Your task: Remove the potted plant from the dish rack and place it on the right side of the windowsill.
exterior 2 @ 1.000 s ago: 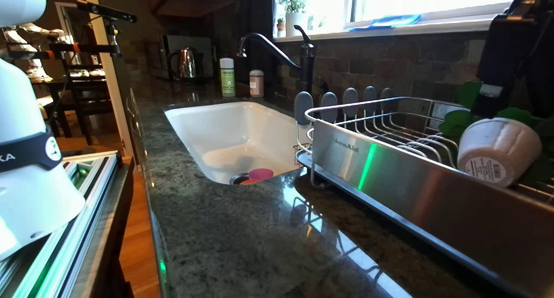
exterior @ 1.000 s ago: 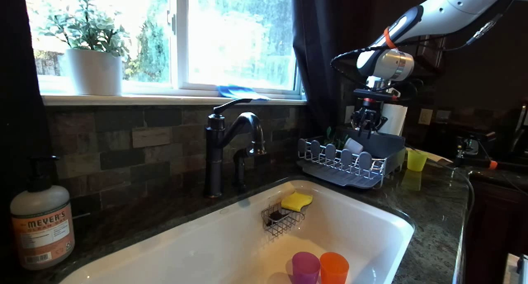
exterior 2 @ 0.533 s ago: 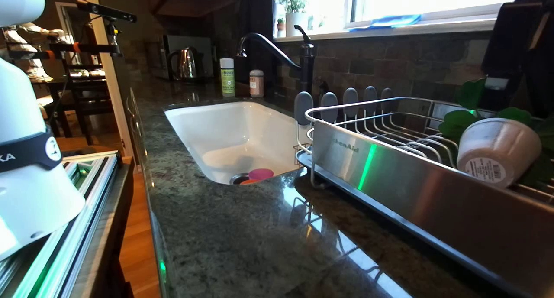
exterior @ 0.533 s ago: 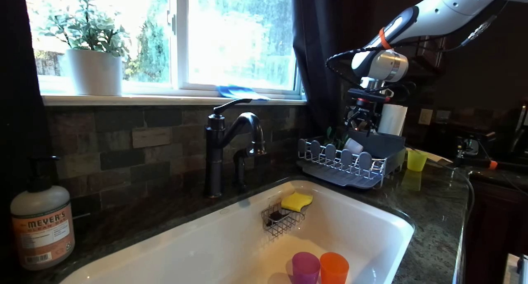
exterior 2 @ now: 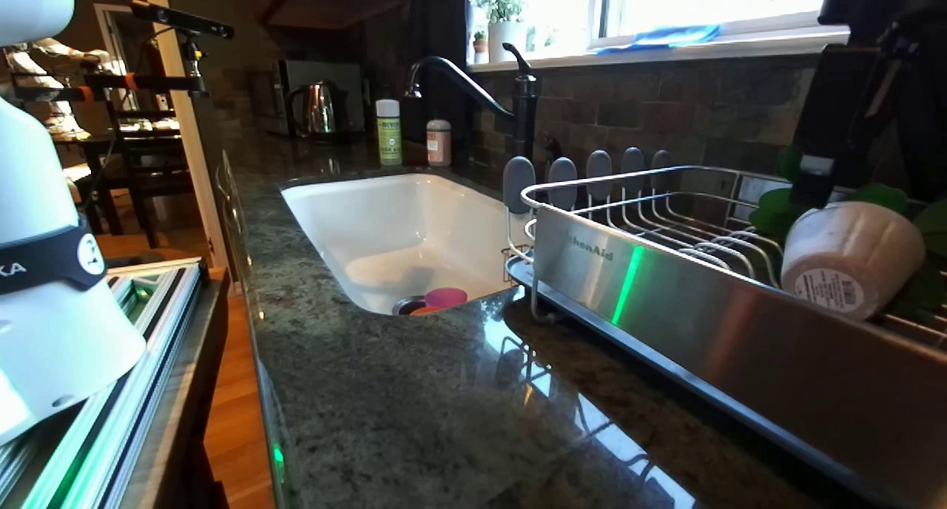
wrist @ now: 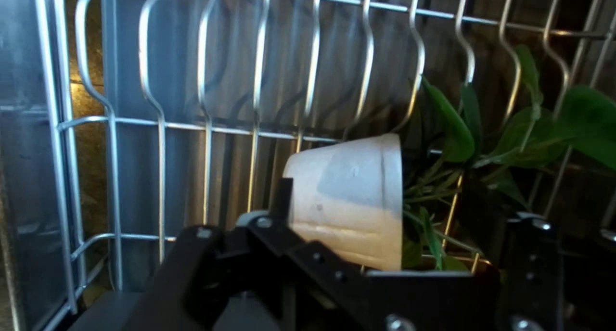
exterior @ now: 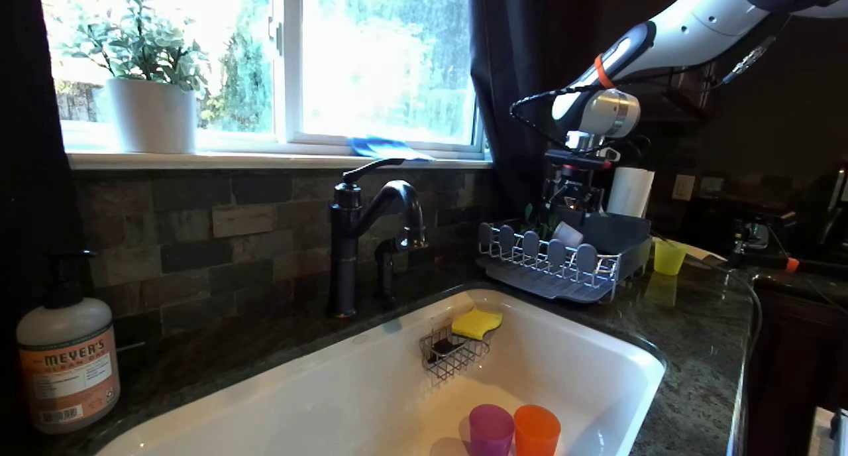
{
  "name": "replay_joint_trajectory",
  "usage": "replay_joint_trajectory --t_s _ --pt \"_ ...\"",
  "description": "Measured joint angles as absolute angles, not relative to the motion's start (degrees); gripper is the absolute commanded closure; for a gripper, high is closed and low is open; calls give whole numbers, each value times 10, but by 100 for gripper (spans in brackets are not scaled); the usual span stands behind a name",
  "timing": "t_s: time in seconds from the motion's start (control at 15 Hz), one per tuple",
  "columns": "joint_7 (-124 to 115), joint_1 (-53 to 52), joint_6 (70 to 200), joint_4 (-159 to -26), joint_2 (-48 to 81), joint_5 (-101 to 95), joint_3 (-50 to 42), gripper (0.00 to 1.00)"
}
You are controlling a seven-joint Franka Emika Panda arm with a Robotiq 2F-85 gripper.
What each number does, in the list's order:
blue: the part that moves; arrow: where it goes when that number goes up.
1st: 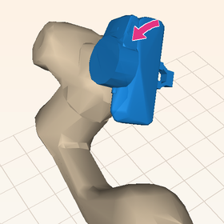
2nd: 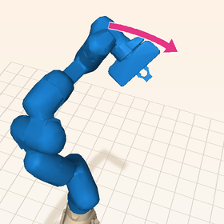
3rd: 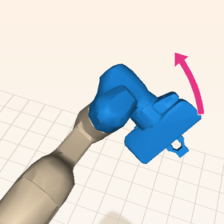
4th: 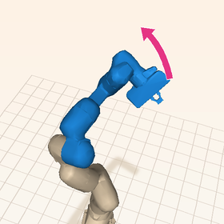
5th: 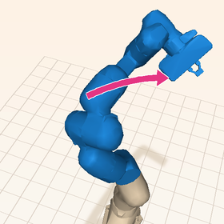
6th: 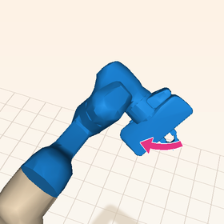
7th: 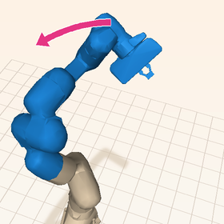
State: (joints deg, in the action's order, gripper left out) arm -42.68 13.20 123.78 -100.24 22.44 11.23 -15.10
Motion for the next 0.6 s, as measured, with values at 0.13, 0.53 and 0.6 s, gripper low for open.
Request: replay_joint_trajectory --t_s 0.13,0.53,0.6 --pt "-461 126 1210 -991 228 95 -153 0" --pt "-529 121 1109 -938 249 66 -155 0" --pt "-531 122 1102 -930 256 64 -155 0"
